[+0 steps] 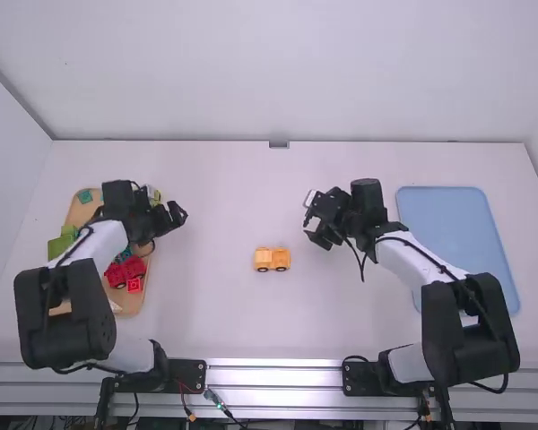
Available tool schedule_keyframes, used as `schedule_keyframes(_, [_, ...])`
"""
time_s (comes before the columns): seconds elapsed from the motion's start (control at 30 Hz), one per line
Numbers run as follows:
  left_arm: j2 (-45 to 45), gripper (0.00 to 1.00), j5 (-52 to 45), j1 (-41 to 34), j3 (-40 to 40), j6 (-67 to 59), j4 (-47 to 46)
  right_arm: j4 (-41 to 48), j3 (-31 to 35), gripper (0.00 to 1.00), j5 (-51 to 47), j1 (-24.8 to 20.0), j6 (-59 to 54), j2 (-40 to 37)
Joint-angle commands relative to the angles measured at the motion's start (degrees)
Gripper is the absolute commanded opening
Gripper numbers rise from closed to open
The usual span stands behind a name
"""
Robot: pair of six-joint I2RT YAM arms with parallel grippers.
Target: Assemble lego blocks to make yellow taxi
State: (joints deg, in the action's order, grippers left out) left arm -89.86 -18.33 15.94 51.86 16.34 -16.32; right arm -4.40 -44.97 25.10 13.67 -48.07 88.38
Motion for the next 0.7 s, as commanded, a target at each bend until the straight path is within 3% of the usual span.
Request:
schedule_keyframes(0.0, [-2.8, 0.99, 12.6, 0.3, 9.6, 4.2, -6.0, -0.9, 0.0, 0.99, -0.1, 0.2, 3.3, -0.9])
schedule_keyframes(0.13, [-8.5, 0.99, 21.6, 0.5, 21.2, 11.3, -20.8, -1.7, 0.0, 0.99, -0.1, 0.2, 3.3, -0.8])
schedule_keyframes(0.3, [-17.0, 0.99, 25.2, 2.8, 31.2, 15.0, -31.3, -1.5, 0.0, 0.99, -0.1, 0.1, 3.3, -0.9])
schedule_keyframes(0.53, [-23.2, 0.99, 16.8, 6.1, 35.8, 7.8, -32.3, -1.9, 0.0, 0.99, -1.7, 0.3, 3.3, -0.9])
schedule_keyframes(0.67, [-23.2, 0.99, 18.6, 6.1, 35.5, 8.3, -31.8, -2.3, 0.0, 0.99, -1.6, 0.2, 3.3, -0.9])
